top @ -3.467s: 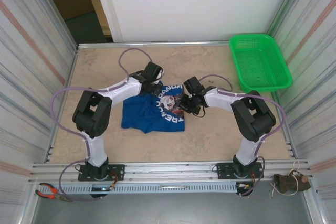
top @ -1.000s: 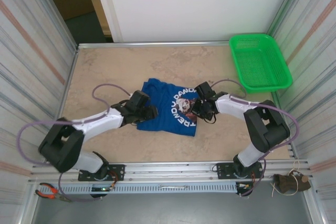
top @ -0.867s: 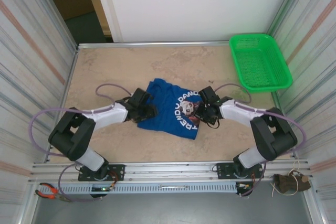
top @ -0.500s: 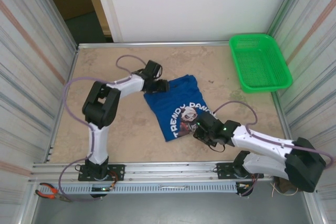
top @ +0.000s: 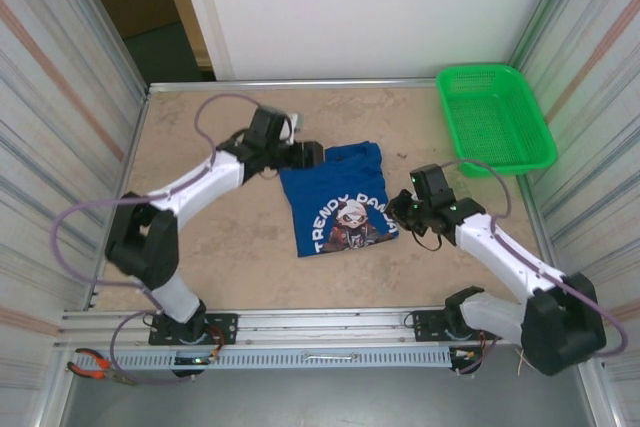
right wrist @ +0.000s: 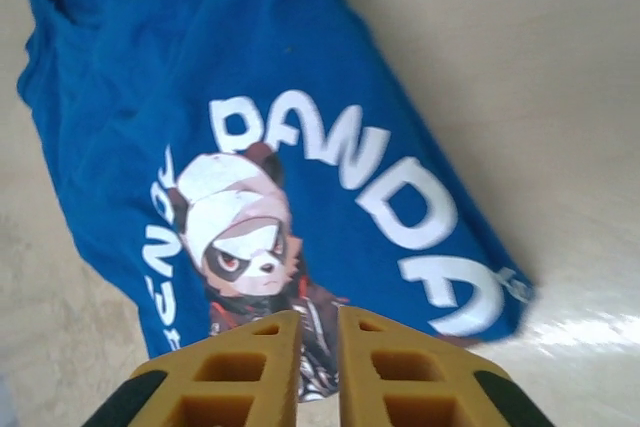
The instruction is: Fold the inside-out t-shirt
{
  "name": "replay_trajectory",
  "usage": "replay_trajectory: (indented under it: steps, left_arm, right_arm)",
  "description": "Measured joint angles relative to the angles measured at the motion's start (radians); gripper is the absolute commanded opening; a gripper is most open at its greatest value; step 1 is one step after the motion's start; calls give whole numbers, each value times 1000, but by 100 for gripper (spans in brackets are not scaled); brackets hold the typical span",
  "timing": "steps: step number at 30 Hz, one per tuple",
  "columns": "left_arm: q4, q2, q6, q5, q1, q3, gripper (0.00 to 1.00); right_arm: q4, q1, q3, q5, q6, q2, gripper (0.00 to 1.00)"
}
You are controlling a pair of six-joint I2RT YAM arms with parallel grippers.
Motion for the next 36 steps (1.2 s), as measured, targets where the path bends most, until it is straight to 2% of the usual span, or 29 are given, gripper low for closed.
replay_trajectory:
  steps: [4, 9, 12, 16, 19, 20, 22, 24, 27, 32, 36]
  left_arm:
    - [113, -48, -105, 21, -113, -248, 69]
    - [216, -2, -189, 32, -154, -425, 69]
    - [267, -10, -202, 32, -153, -447, 69]
    - [263, -24, -172, 33, -124, -457, 69]
    - [220, -58, -142, 31, -65, -461, 69]
    - [205, -70, -131, 31, -48, -459, 70]
    - [163, -98, -111, 26, -29, -436, 69]
    - [140, -113, -99, 29, -49, -391, 70]
    - [146, -114, -92, 33, -132, -309, 70]
    - [203, -69, -90, 47, -308, -237, 70]
    - [243, 40, -92, 63, -409, -211, 70]
  right_arm:
    - [108, 0, -6, -53, -34, 122, 5]
    - [235, 0, -122, -60, -37, 175, 0]
    - [288, 18, -228, -40, 5, 138, 0]
    - [246, 105, -320, 19, 87, -45, 0]
    - [132, 117, -322, 56, 111, -212, 8]
    - [97, 97, -305, 64, 109, -249, 12]
    - [38, 8, -229, 64, 84, -269, 27]
    - [18, -98, -125, 48, 34, -211, 37]
    - [23, -212, 53, 3, -56, -22, 44]
    - [39, -262, 319, -74, -189, 351, 52]
    - [37, -264, 478, -108, -260, 569, 53]
